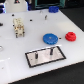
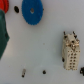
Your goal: Insert the blue gear onto the right peg, followed by the red gear
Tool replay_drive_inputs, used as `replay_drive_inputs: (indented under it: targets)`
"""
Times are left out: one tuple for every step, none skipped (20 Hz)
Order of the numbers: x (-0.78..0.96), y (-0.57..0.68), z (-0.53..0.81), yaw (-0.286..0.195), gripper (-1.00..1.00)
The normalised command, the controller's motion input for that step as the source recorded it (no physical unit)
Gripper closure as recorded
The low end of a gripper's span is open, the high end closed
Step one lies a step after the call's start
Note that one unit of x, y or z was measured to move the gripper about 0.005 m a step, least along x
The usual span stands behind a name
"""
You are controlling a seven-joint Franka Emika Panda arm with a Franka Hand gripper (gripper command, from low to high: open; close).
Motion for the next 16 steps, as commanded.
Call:
replay_drive_inputs:
  targets:
    - [-0.26, 0.5, -0.28, 0.0, -1.0]
    - [-0.25, 0.5, -0.29, 0.0, -1.0]
    - [-0.21, 0.5, -0.28, 0.0, -1.0]
    - [-0.17, 0.48, -0.31, 0.0, -1.0]
    - [-0.17, 0.45, -0.36, 0.0, -1.0]
    - [-0.18, 0.45, -0.38, 0.0, -1.0]
    - [-0.18, 0.45, -0.38, 0.0, -1.0]
    - [-0.18, 0.44, -0.4, 0.0, -1.0]
    - [-0.14, 0.43, -0.43, 0.0, -1.0]
    - [-0.09, 0.36, -0.46, 0.0, -1.0]
    - [-0.06, 0.35, -0.49, 0.0, -1.0]
    - [-0.03, 0.31, -0.52, 0.0, -1.0]
    - [-0.04, 0.28, -0.54, 0.0, -1.0]
    - [-0.04, 0.24, -0.55, 0.0, -1.0]
    - [-0.05, 0.21, -0.55, 0.0, -1.0]
    - [-0.06, 0.18, -0.57, 0.0, -1.0]
